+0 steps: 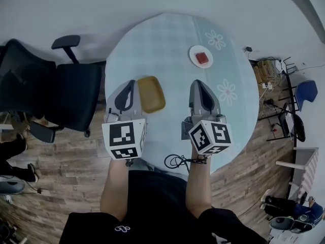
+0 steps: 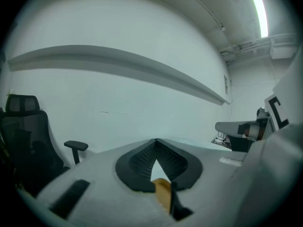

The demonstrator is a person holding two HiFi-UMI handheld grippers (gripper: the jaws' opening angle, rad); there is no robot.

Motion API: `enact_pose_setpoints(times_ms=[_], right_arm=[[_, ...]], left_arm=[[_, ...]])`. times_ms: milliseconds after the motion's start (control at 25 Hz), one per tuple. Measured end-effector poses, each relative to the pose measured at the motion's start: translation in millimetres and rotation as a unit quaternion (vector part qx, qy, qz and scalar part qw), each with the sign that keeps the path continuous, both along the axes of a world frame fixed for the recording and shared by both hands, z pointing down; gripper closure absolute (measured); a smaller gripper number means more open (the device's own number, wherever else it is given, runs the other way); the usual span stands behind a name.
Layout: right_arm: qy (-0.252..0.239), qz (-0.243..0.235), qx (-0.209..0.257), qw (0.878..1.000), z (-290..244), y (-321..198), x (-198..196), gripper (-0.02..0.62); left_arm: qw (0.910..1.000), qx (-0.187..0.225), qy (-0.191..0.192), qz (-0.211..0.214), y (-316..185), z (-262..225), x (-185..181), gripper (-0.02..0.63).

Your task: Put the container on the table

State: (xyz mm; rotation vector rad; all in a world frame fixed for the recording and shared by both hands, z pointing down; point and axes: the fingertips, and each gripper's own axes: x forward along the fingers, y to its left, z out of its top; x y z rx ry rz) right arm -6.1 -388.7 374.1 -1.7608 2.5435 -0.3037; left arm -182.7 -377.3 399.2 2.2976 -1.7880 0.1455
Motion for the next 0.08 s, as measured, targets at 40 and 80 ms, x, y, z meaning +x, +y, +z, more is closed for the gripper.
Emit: enact_pose_setpoints(times_ms=[40,80], right_arm=[[0.0,0.0,0.0,1.0,1.0,-1.1,-1.6,0.584],[0.0,0.0,0.0,1.0,2.1,-2.2,-3.3,0.584]], left_arm=[[1.0,-0.001,0.001,0.0,-0.5,1.4,-1.3,0.604],[1.0,-0.002,0.003,0.0,-1.1,2.9,-2.7,0.604]])
